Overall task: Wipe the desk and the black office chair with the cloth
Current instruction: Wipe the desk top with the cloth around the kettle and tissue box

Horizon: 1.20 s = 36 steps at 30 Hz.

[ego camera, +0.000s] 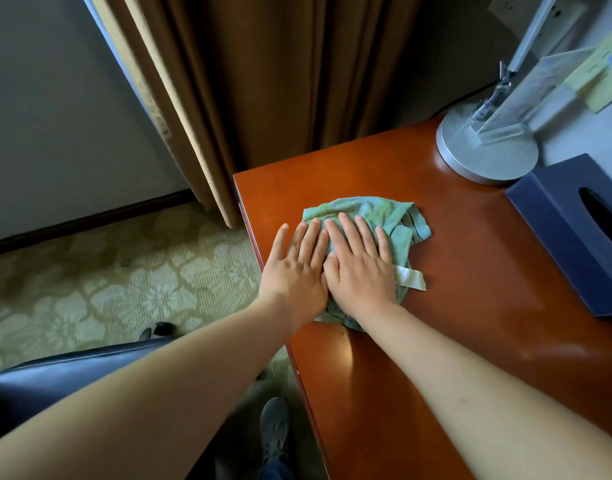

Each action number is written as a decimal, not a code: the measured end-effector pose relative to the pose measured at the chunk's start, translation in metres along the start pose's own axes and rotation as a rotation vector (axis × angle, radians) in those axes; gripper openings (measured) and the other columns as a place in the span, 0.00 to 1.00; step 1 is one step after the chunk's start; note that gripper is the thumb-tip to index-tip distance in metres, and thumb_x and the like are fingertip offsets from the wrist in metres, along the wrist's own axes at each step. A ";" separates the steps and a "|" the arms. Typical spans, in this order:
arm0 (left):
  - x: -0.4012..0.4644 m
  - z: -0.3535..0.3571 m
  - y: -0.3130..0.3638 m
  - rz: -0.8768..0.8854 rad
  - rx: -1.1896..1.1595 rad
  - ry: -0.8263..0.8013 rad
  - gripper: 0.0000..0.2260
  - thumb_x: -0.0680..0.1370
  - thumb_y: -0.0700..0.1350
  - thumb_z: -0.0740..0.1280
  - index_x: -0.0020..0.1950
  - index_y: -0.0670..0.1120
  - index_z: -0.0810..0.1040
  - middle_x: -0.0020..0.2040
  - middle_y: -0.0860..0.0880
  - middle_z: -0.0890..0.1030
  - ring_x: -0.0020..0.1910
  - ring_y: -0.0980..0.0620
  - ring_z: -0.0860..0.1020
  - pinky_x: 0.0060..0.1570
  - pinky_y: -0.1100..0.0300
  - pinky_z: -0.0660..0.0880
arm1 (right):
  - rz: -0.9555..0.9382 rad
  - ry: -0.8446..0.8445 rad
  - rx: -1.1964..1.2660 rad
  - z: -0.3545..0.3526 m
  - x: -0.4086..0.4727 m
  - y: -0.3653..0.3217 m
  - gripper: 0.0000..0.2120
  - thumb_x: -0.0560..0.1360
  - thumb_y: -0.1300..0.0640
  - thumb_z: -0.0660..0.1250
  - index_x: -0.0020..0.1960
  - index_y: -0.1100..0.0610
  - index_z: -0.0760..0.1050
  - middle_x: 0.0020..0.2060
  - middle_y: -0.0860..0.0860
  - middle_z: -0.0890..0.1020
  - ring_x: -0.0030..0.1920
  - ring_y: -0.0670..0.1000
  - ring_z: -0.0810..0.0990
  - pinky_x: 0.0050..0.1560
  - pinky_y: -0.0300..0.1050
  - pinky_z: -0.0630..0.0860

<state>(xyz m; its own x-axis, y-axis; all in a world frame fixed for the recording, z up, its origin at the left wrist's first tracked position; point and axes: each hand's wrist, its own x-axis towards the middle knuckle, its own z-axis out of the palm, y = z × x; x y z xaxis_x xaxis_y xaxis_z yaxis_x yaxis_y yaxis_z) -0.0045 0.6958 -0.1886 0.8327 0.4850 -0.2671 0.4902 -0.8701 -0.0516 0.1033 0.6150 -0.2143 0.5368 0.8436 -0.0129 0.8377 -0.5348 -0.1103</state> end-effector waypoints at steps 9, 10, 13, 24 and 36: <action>0.043 -0.010 -0.059 -0.056 -0.010 -0.034 0.29 0.82 0.54 0.36 0.79 0.44 0.31 0.80 0.45 0.32 0.79 0.46 0.32 0.76 0.41 0.36 | -0.043 0.003 0.009 0.001 0.077 -0.033 0.29 0.80 0.47 0.45 0.81 0.48 0.60 0.80 0.50 0.61 0.81 0.53 0.56 0.79 0.60 0.50; 0.051 -0.010 -0.070 -0.064 -0.019 -0.026 0.29 0.81 0.54 0.36 0.79 0.45 0.32 0.80 0.46 0.32 0.79 0.47 0.33 0.76 0.41 0.36 | -0.046 0.001 0.014 0.001 0.090 -0.039 0.30 0.80 0.47 0.45 0.81 0.48 0.60 0.80 0.50 0.61 0.81 0.53 0.56 0.79 0.60 0.50; 0.070 -0.010 -0.095 -0.089 -0.038 -0.007 0.30 0.80 0.55 0.34 0.80 0.45 0.34 0.80 0.47 0.34 0.79 0.48 0.34 0.76 0.42 0.37 | -0.089 -0.001 0.005 0.003 0.122 -0.051 0.30 0.80 0.47 0.45 0.81 0.48 0.59 0.80 0.49 0.61 0.81 0.53 0.55 0.79 0.60 0.50; 0.115 -0.005 -0.140 -0.212 -0.121 -0.025 0.28 0.83 0.55 0.36 0.82 0.46 0.39 0.82 0.48 0.40 0.80 0.49 0.38 0.77 0.43 0.36 | -0.177 -0.036 -0.008 0.007 0.200 -0.072 0.29 0.78 0.44 0.44 0.77 0.45 0.66 0.75 0.46 0.71 0.78 0.52 0.62 0.79 0.56 0.52; 0.059 0.005 -0.116 -0.276 -0.103 -0.010 0.30 0.80 0.55 0.33 0.79 0.42 0.33 0.80 0.45 0.33 0.79 0.46 0.33 0.77 0.46 0.36 | -0.234 -0.015 -0.026 0.011 0.149 -0.082 0.28 0.81 0.46 0.46 0.81 0.44 0.57 0.80 0.47 0.60 0.81 0.53 0.54 0.80 0.58 0.47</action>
<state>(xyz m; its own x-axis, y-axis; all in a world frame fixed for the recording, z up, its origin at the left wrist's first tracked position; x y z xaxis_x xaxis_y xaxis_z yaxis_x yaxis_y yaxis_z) -0.0134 0.8250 -0.2033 0.6617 0.7009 -0.2662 0.7219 -0.6915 -0.0263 0.1134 0.7852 -0.2177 0.3266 0.9451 -0.0052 0.9415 -0.3259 -0.0861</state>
